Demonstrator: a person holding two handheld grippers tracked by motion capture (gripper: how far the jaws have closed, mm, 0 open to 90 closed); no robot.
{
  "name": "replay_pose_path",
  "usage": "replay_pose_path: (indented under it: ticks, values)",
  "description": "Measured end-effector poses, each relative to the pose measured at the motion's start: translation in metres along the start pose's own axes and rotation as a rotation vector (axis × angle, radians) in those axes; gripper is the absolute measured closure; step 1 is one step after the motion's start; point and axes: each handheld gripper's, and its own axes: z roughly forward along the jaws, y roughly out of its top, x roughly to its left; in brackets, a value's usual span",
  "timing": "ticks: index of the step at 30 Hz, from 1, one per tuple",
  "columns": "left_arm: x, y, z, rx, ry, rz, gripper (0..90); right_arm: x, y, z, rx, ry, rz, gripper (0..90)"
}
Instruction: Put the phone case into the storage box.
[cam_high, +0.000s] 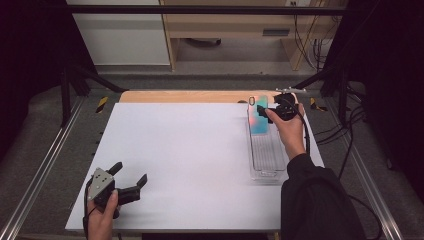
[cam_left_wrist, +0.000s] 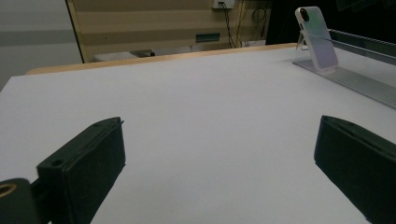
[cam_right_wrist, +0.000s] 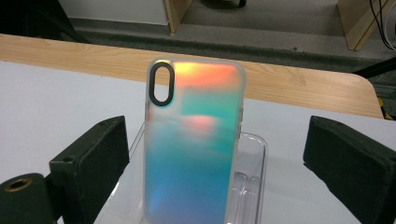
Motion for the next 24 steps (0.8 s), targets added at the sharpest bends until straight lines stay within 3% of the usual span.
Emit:
replay_pose_path:
  ticks: [24]
  values:
    - [0.001, 0.000, 0.001, -0.001, 0.001, -0.004, 1.7, 0.013, 0.002, -0.003, 0.041, 0.030, 0.002, 6.5]
